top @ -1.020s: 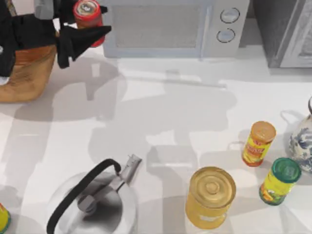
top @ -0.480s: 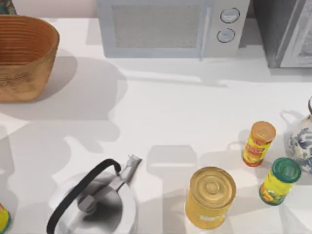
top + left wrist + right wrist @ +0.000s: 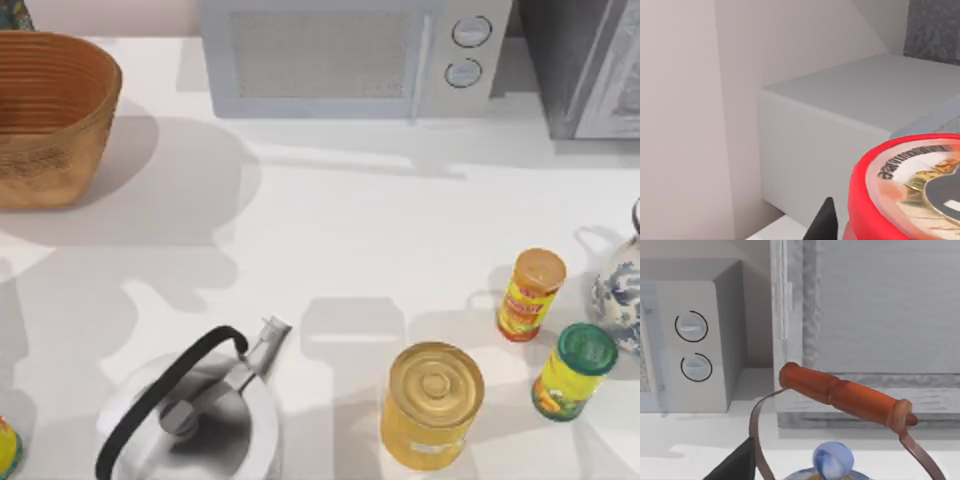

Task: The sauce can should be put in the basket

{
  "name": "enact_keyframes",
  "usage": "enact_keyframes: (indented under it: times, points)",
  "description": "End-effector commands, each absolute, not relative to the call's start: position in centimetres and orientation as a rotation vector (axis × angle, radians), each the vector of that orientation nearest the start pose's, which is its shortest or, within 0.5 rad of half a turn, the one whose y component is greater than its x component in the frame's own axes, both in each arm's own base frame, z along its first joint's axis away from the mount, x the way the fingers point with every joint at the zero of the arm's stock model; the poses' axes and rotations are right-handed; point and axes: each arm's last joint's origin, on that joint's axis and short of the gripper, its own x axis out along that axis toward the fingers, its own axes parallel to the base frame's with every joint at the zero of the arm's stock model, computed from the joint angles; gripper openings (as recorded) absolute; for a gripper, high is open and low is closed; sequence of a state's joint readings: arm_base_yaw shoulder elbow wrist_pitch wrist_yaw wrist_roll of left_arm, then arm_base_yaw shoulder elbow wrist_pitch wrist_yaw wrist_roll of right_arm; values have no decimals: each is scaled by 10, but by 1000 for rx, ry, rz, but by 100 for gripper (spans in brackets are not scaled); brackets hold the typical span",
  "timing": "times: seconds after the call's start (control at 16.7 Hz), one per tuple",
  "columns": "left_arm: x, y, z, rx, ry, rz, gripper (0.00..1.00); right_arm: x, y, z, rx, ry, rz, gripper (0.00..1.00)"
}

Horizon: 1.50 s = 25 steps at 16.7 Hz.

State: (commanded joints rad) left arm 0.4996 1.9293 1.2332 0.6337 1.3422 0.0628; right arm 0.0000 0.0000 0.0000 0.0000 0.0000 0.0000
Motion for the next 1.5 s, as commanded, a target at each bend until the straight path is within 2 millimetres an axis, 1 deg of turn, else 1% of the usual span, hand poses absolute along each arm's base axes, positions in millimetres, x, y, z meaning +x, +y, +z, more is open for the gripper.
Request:
enact_keyframes:
  times: [0.24,0.6,0.84,1.5]
  points:
    - [396,165,223,-2,2,-812,0,106,-1,160,0,0,0,100]
    - [417,140,211,-2,1,-815,0,106,-1,160,0,0,0,100]
    - [417,139,211,-2,1,-815,0,106,-1,160,0,0,0,100]
    - [417,139,211,-2,1,-815,83,106,-1,160,0,0,0,100]
